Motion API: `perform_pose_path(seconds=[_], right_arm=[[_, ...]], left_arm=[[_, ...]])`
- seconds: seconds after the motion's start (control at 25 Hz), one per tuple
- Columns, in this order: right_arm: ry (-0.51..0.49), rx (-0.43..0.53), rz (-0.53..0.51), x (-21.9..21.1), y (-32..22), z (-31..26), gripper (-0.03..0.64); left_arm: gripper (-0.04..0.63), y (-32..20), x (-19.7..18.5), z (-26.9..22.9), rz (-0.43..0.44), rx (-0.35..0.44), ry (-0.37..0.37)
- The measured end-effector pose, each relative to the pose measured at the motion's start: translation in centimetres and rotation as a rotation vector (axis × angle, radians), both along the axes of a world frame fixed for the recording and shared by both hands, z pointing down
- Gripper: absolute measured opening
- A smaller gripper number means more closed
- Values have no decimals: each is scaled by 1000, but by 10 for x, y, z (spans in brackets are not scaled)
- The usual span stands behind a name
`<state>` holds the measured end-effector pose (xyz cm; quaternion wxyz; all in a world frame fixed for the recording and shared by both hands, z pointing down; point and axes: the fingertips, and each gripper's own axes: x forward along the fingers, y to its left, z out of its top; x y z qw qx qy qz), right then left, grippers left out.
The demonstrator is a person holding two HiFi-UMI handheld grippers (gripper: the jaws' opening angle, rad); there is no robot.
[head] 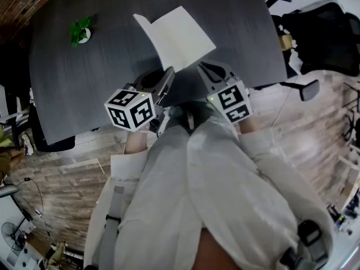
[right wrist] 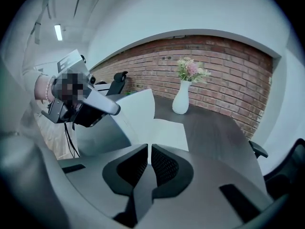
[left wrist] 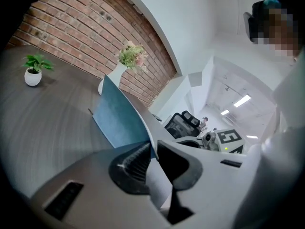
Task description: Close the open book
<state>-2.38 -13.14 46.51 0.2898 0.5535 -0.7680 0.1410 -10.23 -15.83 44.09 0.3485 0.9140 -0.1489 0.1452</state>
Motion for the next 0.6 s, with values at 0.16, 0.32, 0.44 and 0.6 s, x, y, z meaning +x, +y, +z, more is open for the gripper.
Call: perform_pose_path(seconds=[0.16,0.32,0.44,0.6], right_arm=[[-41,14,50,14,0,-7,23],[-109,12,64,26,-2,-12,23],[-170,-3,53,33,0,-10,23],[-243,-24,76,47,-1,-9,14]], left_arm=[[46,-1,10,-1,22,10,1],[46,-4,26,-2,40,17,-2],[46,-5,37,-2,48,21,-4],[46,-6,52,-1,47,13,-7]])
